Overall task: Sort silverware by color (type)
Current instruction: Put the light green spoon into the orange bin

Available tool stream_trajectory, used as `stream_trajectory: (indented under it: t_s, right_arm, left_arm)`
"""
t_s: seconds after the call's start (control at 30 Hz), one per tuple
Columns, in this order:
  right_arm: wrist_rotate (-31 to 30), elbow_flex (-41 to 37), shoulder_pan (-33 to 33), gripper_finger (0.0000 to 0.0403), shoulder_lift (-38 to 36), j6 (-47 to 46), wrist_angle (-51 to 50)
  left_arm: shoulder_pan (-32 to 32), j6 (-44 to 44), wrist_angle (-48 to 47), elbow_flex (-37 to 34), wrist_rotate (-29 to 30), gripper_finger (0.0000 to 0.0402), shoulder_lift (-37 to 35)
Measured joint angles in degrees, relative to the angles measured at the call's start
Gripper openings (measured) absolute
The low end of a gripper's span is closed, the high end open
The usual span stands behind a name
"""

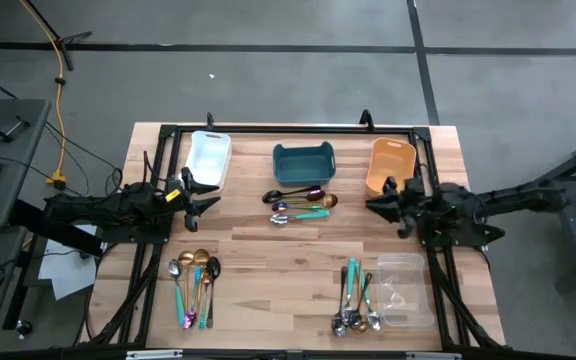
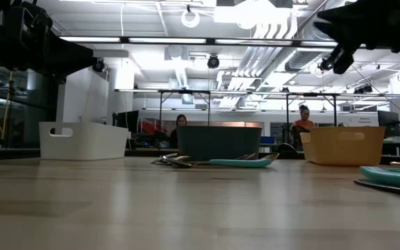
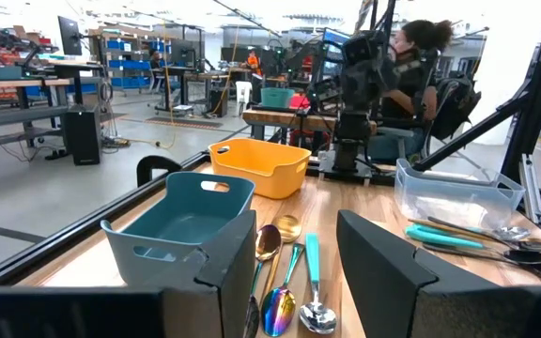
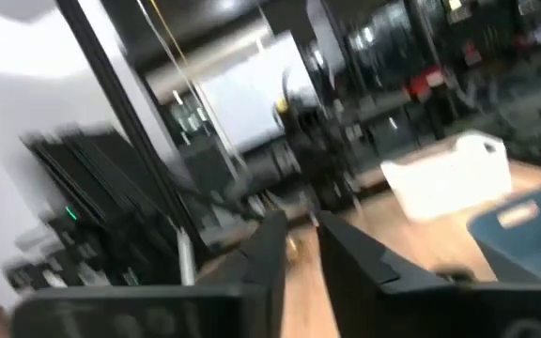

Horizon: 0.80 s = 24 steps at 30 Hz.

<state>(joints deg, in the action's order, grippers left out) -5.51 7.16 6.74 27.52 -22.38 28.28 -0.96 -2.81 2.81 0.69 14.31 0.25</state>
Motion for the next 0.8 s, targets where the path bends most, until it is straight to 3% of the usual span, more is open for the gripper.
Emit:
stream_trajectory:
  t_s: [0.23,0.4,0.63,0.8]
  right_arm:
    - [-0.07,11.91,2.97,0.0166,20.12,6.76,-9.30]
    - [-0.09,23.00,3.59,0.0212,34.52,17.81,-16.94]
    - [-6.34,36.47,0.62,0.0229,52.03,29.65,-27.30]
    - [-4.95,43.19,-3.29,0.0229,62.71,30.42,-32.19]
  left_arm:
    - [0.00,0.00,-0.02,0.00,0.00,0.0145,0.00]
    - [0.01,0.00,-0.02,0.00,0.00,0.0145,0.00]
    - [0.00,0.00,-0.02,0.00,0.00,0.0145,0.00]
    - [-0.01,0.00,-0.02,0.00,0.00,0.0145,0.00]
